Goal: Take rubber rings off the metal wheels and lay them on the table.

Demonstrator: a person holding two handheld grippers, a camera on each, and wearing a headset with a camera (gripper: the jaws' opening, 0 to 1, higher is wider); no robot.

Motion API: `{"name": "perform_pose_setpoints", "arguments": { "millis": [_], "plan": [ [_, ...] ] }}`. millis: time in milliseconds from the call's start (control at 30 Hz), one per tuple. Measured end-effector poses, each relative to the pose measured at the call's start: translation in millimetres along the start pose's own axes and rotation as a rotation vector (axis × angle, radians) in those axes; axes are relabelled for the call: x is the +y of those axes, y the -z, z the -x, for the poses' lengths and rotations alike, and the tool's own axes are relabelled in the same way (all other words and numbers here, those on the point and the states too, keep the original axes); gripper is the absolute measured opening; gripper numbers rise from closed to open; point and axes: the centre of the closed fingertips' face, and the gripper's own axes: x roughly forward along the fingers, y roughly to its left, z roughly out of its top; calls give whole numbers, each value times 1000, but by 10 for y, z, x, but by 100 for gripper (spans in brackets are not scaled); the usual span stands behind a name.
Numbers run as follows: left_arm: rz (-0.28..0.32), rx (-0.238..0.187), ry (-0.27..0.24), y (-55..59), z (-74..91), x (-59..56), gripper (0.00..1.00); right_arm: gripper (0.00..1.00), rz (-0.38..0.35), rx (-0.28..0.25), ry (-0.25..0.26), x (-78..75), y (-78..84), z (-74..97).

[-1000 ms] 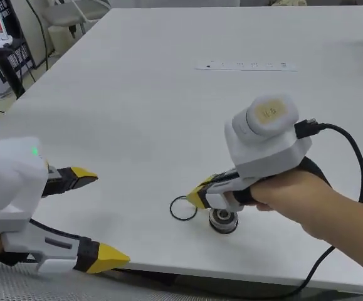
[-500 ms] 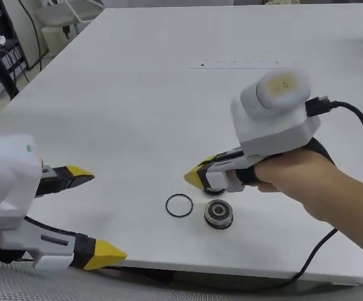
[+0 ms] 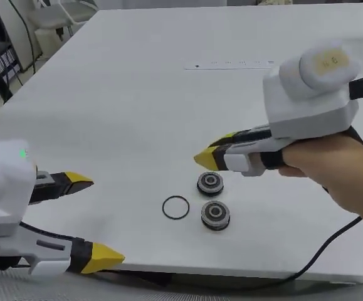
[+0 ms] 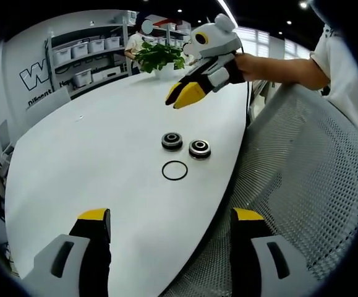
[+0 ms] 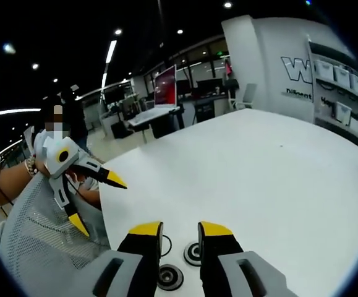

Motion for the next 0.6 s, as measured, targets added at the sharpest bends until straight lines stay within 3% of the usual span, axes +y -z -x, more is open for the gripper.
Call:
{"name": "perform_pose_setpoints", "arguments": {
  "millis": [167, 233, 433, 600],
  "plan": [
    [5, 3, 3, 6, -1, 0, 76, 25, -46, -80, 18, -56, -180, 161],
    [2, 3, 5, 2, -2, 1, 75, 29, -116, -120, 21, -63, -228, 242],
    [-5, 8, 10, 6, -7, -5, 75, 33, -148, -143, 41, -51, -219, 427],
    [20, -15, 11, -38, -10, -17, 75, 35, -154, -154, 54, 12, -201, 511]
  ]
}}
